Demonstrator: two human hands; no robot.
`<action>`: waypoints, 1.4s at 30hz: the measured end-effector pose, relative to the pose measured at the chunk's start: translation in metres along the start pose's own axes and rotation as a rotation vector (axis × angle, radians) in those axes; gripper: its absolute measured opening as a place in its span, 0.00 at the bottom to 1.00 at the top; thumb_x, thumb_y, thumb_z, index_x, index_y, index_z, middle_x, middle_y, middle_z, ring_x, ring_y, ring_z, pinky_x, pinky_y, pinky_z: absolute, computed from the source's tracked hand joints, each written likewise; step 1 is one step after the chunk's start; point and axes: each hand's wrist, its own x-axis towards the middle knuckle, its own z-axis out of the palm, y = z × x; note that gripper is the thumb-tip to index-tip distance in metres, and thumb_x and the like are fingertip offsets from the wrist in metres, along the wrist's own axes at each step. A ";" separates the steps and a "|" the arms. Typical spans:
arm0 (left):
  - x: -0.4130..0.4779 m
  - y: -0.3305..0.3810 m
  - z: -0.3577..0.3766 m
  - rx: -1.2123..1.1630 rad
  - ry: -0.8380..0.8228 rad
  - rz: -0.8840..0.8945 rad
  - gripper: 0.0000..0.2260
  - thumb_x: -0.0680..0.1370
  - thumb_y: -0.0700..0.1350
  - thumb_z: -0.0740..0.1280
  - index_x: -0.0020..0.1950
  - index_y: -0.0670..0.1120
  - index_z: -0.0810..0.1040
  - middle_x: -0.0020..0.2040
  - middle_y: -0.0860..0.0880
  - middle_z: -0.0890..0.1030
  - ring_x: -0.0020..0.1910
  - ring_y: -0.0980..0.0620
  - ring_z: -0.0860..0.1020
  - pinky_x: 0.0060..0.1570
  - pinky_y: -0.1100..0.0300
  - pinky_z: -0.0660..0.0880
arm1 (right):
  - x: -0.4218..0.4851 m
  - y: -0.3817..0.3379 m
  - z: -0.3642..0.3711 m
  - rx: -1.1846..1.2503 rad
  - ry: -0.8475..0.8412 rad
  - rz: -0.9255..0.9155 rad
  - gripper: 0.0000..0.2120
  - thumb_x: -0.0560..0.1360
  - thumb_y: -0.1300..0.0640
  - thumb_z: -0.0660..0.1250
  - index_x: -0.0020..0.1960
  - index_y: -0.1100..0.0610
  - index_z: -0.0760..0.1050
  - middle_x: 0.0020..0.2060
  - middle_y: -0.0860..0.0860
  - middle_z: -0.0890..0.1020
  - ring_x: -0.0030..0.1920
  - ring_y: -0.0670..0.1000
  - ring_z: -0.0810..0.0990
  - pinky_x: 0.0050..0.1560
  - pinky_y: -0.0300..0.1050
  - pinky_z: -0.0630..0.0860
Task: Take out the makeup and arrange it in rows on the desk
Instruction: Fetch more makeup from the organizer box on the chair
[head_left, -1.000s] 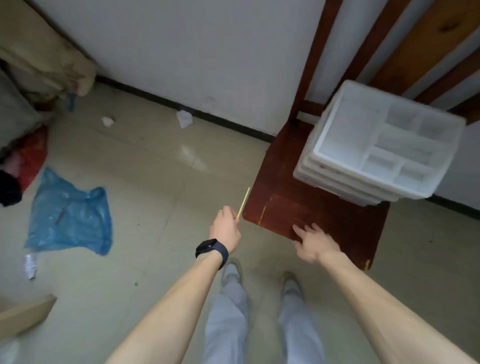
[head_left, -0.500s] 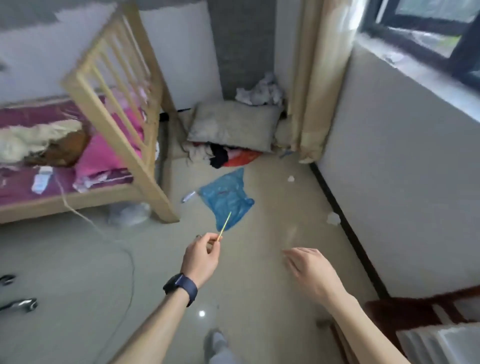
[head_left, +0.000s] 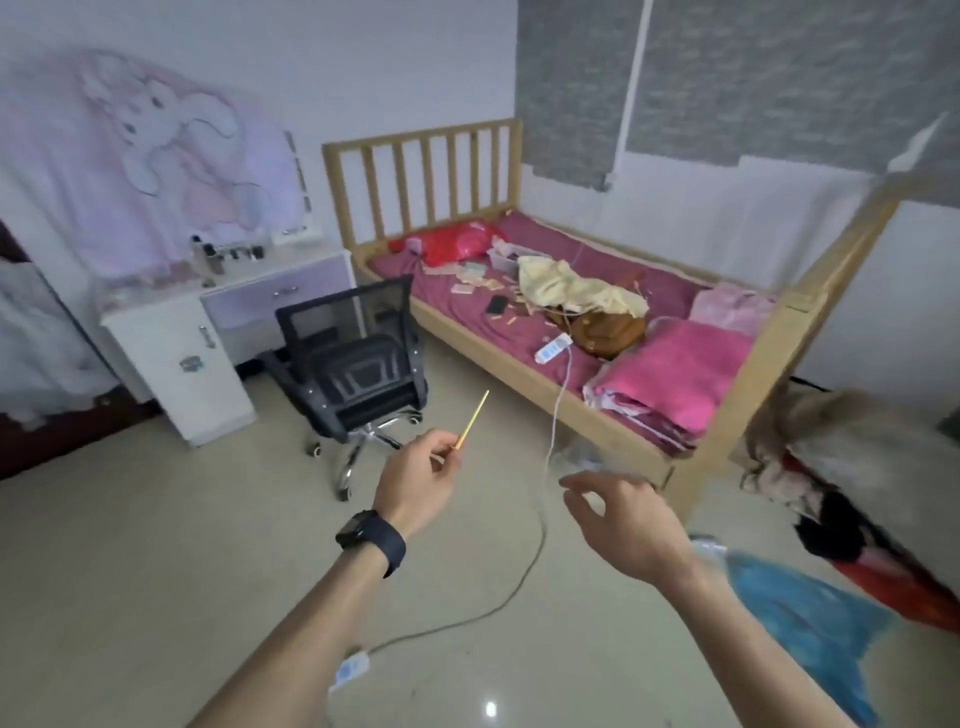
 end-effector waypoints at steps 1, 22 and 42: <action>0.013 -0.011 -0.025 0.000 0.049 -0.007 0.03 0.79 0.43 0.69 0.50 0.50 0.82 0.43 0.56 0.83 0.40 0.58 0.81 0.45 0.58 0.77 | 0.023 -0.024 0.009 -0.004 -0.022 -0.043 0.14 0.81 0.44 0.60 0.63 0.42 0.78 0.60 0.38 0.81 0.60 0.46 0.80 0.57 0.47 0.77; 0.299 -0.215 -0.322 0.095 0.610 -0.289 0.04 0.77 0.50 0.67 0.49 0.58 0.80 0.46 0.58 0.83 0.42 0.60 0.79 0.47 0.55 0.78 | 0.468 -0.359 0.175 0.095 -0.362 -0.684 0.14 0.81 0.44 0.57 0.60 0.43 0.78 0.50 0.42 0.83 0.52 0.47 0.79 0.53 0.50 0.79; 0.551 -0.449 -0.557 0.066 0.701 -0.483 0.06 0.79 0.45 0.68 0.54 0.54 0.80 0.47 0.58 0.82 0.44 0.62 0.80 0.39 0.77 0.71 | 0.781 -0.648 0.331 0.107 -0.478 -0.760 0.14 0.82 0.46 0.60 0.65 0.43 0.78 0.59 0.38 0.81 0.61 0.43 0.77 0.56 0.36 0.69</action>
